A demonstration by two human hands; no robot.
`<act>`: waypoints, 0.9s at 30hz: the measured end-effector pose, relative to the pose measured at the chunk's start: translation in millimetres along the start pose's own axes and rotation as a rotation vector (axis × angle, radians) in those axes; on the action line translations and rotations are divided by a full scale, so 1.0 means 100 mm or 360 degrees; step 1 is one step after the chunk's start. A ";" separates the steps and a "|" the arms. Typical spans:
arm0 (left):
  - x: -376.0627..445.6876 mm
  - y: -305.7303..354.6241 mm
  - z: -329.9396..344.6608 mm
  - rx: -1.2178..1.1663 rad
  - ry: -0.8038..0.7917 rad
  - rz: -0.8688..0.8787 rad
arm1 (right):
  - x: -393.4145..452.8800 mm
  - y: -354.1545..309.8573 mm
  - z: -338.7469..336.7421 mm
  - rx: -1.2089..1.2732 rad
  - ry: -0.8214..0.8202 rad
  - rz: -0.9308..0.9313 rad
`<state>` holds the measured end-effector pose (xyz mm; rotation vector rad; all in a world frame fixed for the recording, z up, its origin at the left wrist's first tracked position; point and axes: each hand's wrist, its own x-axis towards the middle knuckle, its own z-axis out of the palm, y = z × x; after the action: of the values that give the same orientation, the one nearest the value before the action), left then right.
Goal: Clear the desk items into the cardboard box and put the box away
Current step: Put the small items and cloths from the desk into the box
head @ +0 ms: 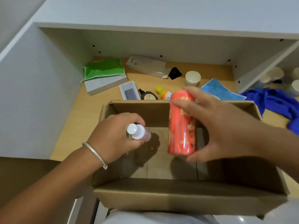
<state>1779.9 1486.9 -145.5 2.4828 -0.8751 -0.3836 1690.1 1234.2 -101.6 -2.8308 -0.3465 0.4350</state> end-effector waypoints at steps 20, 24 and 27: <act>0.42 -0.25 0.45 0.0746 -0.0448 -0.0321 | 0.98 -0.26 1.28 -0.0141 -0.0371 -0.0112; 0.21 -0.17 0.16 0.0695 -0.0221 -0.0100 | 0.96 -0.42 1.11 0.0003 -0.0218 -0.0081; 0.08 -0.27 -0.20 0.0555 0.0173 0.0030 | 0.92 -0.53 0.74 0.0140 0.0023 -0.0058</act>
<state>1808.4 1507.1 -143.1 2.7775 -0.9900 -0.0925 1741.7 1324.7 -178.5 -2.7367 -0.3659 0.4119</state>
